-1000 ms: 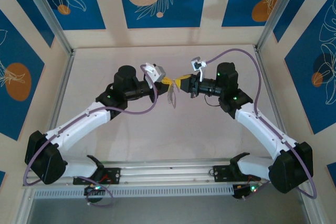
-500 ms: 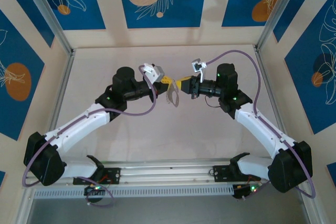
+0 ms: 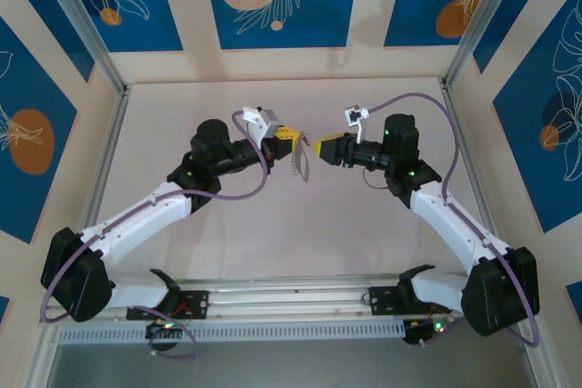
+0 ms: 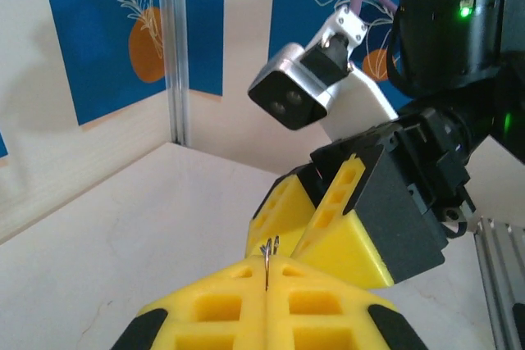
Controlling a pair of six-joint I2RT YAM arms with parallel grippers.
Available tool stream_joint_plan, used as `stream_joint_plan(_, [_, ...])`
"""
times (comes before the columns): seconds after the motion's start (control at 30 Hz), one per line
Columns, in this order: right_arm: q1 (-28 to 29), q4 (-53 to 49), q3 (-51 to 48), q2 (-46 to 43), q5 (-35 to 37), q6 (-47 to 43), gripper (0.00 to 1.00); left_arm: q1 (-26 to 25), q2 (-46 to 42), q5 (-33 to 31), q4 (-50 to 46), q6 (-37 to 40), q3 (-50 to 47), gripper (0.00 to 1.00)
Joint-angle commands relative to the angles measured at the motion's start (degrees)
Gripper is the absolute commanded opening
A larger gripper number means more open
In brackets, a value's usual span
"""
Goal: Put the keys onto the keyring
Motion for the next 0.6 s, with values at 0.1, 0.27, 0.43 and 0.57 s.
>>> stream_joint_plan(0.1, [-1.04, 4.21, -2.04, -5.39, -0.69, 4.33, 0.48, 2.19, 0.33, 6.74, 11.83, -9.44, -1.56, 0.0])
stream_joint_plan(0.27, [-1.03, 8.56, -3.82, -8.1, 0.32, 5.59, 0.5, 4.72, 3.2, 12.09, 21.64, -19.05, -2.58, 0.0])
stream_joint_plan(0.43, [-0.85, 15.79, -7.81, -10.32, 3.06, 6.57, 0.52, 7.15, 7.59, 16.08, 34.49, -31.85, -3.03, 0.0])
stream_joint_plan(0.57, [0.07, 21.48, -10.35, -10.65, 4.45, 6.83, 0.52, 8.28, 11.14, 16.77, 43.35, -40.77, -3.24, 0.0])
